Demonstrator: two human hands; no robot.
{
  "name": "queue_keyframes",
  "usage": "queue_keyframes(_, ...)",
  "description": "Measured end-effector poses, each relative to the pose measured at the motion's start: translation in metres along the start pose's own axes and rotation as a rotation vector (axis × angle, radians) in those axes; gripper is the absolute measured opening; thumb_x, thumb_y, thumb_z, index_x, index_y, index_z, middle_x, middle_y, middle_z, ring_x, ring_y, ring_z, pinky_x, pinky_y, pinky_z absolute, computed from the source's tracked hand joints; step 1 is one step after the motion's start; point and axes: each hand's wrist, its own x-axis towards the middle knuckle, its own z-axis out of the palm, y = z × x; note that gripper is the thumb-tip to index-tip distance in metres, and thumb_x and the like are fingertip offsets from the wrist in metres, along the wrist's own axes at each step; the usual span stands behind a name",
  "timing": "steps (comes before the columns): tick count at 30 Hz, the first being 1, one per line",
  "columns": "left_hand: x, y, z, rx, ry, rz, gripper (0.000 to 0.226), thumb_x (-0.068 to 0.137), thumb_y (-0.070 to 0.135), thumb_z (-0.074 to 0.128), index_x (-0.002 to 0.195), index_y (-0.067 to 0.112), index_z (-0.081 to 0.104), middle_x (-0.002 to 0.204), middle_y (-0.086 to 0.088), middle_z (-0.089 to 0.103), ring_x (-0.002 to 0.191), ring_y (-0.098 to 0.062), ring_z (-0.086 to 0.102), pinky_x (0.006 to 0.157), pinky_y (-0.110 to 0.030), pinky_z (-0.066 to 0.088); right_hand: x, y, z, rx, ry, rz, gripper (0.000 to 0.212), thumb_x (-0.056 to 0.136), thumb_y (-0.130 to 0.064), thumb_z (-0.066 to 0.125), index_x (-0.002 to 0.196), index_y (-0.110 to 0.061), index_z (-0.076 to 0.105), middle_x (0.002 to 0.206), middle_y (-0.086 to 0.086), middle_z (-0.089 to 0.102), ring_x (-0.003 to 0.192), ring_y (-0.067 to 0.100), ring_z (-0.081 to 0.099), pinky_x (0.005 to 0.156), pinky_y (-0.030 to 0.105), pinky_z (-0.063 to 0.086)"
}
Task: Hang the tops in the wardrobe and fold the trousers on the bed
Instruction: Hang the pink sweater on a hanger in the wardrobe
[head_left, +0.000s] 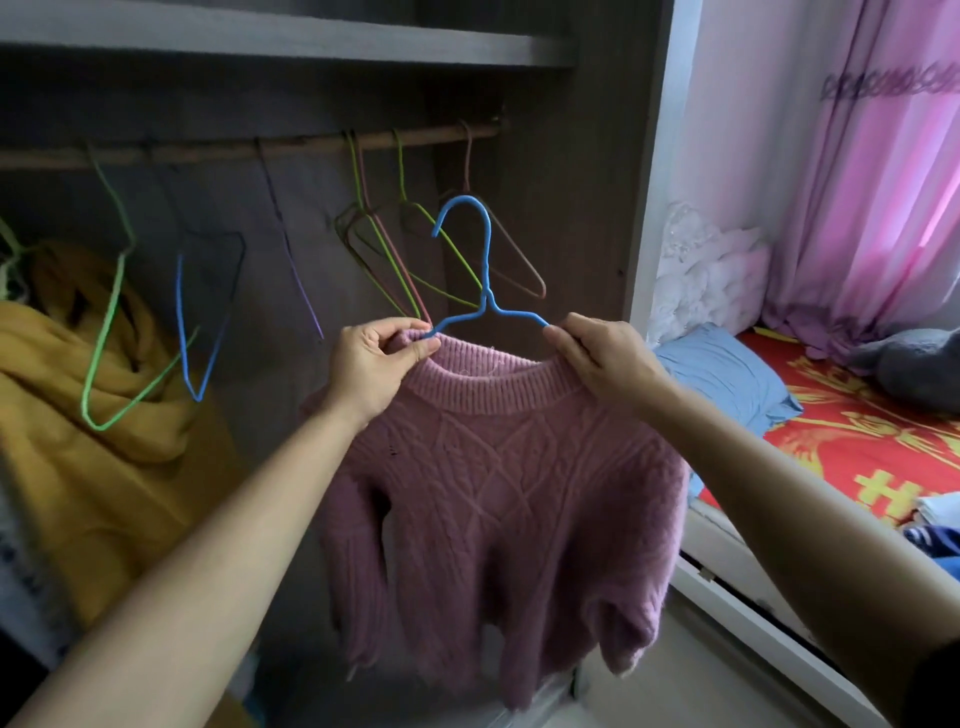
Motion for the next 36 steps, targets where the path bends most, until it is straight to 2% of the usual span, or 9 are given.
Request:
queue_keyframes(7, 0.014, 0.006, 0.010, 0.149, -0.122, 0.180, 0.009, 0.083, 0.025, 0.078, 0.092, 0.026, 0.075, 0.083, 0.019, 0.071, 0.078, 0.008, 0.065, 0.074, -0.010, 0.048, -0.013, -0.012, -0.013, -0.153, 0.166, 0.092, 0.039, 0.103, -0.047, 0.043, 0.080, -0.018, 0.056, 0.069, -0.004, 0.059, 0.062, 0.019, 0.056, 0.055, 0.037, 0.045)
queue_keyframes(11, 0.028, 0.006, 0.029, 0.128, -0.245, 0.181, 0.012, 0.087, 0.038, 0.073, 0.089, 0.026, 0.076, 0.082, 0.017, 0.073, 0.080, 0.001, 0.067, 0.072, -0.018, 0.051, -0.030, -0.006, -0.032, -0.250, 0.167, 0.169, 0.043, 0.100, -0.054, 0.036, 0.078, -0.021, 0.053, 0.066, -0.007, 0.055, 0.063, 0.021, 0.056, 0.055, 0.038, 0.045)
queue_keyframes(16, 0.053, 0.010, 0.061, 0.203, -0.304, 0.199, 0.017, 0.091, 0.032, 0.069, 0.087, 0.017, 0.076, 0.080, 0.005, 0.074, 0.077, -0.011, 0.068, 0.071, -0.029, 0.052, -0.045, 0.004, -0.046, -0.436, 0.183, 0.270, 0.039, 0.101, -0.055, 0.039, 0.081, -0.027, 0.057, 0.076, -0.008, 0.063, 0.069, 0.024, 0.061, 0.056, 0.031, 0.028)
queue_keyframes(20, 0.094, 0.017, 0.082, 0.422, -0.164, 0.393, 0.016, 0.093, 0.015, 0.062, 0.100, 0.005, 0.073, 0.095, -0.015, 0.070, 0.088, -0.031, 0.065, 0.082, -0.035, 0.047, -0.039, 0.019, -0.052, -0.533, 0.174, 0.294, 0.042, 0.100, -0.057, 0.038, 0.084, -0.025, 0.061, 0.080, -0.005, 0.068, 0.074, 0.027, 0.064, 0.058, 0.032, 0.028)
queue_keyframes(23, 0.131, 0.019, 0.099, 0.638, -0.143, 0.457, 0.022, 0.093, 0.009, 0.057, 0.113, 0.006, 0.068, 0.111, -0.017, 0.065, 0.103, -0.035, 0.059, 0.092, -0.043, 0.046, -0.028, 0.032, -0.058, -0.563, 0.146, 0.302, 0.044, 0.100, -0.058, 0.036, 0.082, -0.025, 0.058, 0.077, -0.005, 0.065, 0.072, 0.027, 0.063, 0.056, 0.033, 0.027)
queue_keyframes(28, 0.178, 0.010, 0.135, 1.253, -0.412, 0.397, 0.071, 0.089, 0.013, 0.065, 0.150, 0.023, 0.031, 0.154, -0.011, 0.030, 0.141, -0.031, 0.027, 0.109, -0.047, 0.032, -0.007, 0.054, -0.055, -0.588, 0.131, 0.285, 0.046, 0.101, -0.058, 0.033, 0.084, -0.025, 0.061, 0.081, -0.009, 0.065, 0.069, 0.023, 0.063, 0.050, 0.029, 0.022)
queue_keyframes(31, 0.193, -0.004, 0.154, 1.448, -0.541, 0.488, 0.072, 0.093, 0.016, 0.059, 0.154, 0.024, 0.021, 0.162, -0.014, 0.009, 0.150, -0.032, 0.005, 0.114, -0.051, 0.024, 0.003, 0.065, -0.053, -0.576, 0.161, 0.301, 0.046, 0.101, -0.057, 0.034, 0.081, -0.024, 0.059, 0.078, -0.007, 0.064, 0.068, 0.026, 0.062, 0.048, 0.029, 0.016)
queue_keyframes(33, 0.200, -0.014, 0.160, 1.550, -0.572, 0.572, 0.060, 0.096, 0.017, 0.054, 0.150, 0.021, 0.028, 0.161, -0.013, 0.015, 0.150, -0.030, 0.006, 0.115, -0.051, 0.024, 0.011, 0.072, -0.052, -0.572, 0.177, 0.318, 0.046, 0.100, -0.059, 0.033, 0.079, -0.025, 0.057, 0.079, -0.006, 0.065, 0.068, 0.028, 0.062, 0.048, 0.029, 0.015)
queue_keyframes(36, 0.208, -0.026, 0.155, 1.589, -0.575, 0.675, 0.036, 0.100, 0.015, 0.040, 0.135, 0.019, 0.045, 0.139, -0.009, 0.052, 0.137, -0.026, 0.039, 0.113, -0.045, 0.026, 0.023, 0.075, -0.050, -0.529, 0.220, 0.326, 0.045, 0.100, -0.058, 0.035, 0.075, -0.026, 0.053, 0.074, -0.004, 0.065, 0.065, 0.030, 0.061, 0.048, 0.027, 0.013)
